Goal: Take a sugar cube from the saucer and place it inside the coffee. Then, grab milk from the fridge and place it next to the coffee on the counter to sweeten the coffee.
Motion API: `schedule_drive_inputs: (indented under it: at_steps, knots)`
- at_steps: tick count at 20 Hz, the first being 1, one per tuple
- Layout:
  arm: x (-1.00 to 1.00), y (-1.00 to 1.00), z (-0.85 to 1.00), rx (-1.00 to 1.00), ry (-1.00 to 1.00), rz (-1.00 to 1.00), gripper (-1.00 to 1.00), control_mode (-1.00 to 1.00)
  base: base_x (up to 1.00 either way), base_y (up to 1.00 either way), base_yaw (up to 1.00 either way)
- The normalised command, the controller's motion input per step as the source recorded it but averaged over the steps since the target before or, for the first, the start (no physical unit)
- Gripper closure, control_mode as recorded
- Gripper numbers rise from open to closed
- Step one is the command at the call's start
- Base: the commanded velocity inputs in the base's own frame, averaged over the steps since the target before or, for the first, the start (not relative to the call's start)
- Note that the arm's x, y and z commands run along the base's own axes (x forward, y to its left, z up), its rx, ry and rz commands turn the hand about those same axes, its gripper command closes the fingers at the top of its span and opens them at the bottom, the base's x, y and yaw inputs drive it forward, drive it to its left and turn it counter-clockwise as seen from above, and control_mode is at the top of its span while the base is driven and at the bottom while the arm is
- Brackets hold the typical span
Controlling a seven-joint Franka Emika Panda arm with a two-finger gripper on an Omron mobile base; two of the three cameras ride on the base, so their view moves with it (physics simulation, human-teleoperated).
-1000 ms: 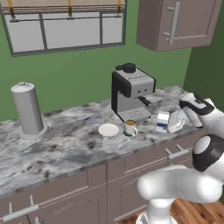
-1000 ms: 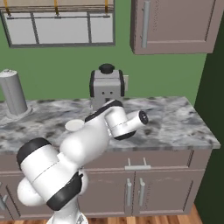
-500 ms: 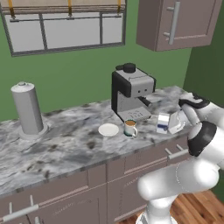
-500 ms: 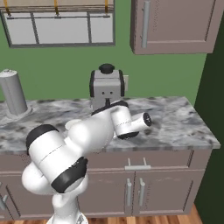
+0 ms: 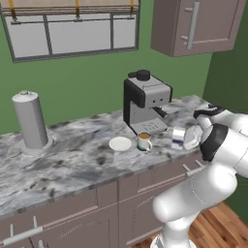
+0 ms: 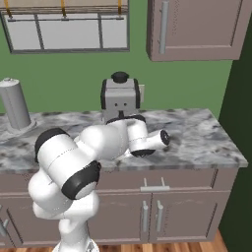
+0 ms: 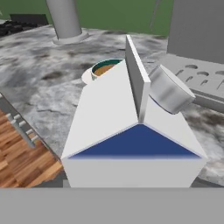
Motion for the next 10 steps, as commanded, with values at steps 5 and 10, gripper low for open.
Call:
schedule_drive_inputs:
  at_steps: [5, 10]
  knots:
    - [0.23, 0.14, -0.31, 0.0, 0.0, -0.09, 1.0, -1.0, 0.0, 0.0, 0.0]
    - [0.32, 0.11, -0.2, 0.0, 0.0, -0.11, 1.0, -1.0, 0.0, 0.0, 0.0]
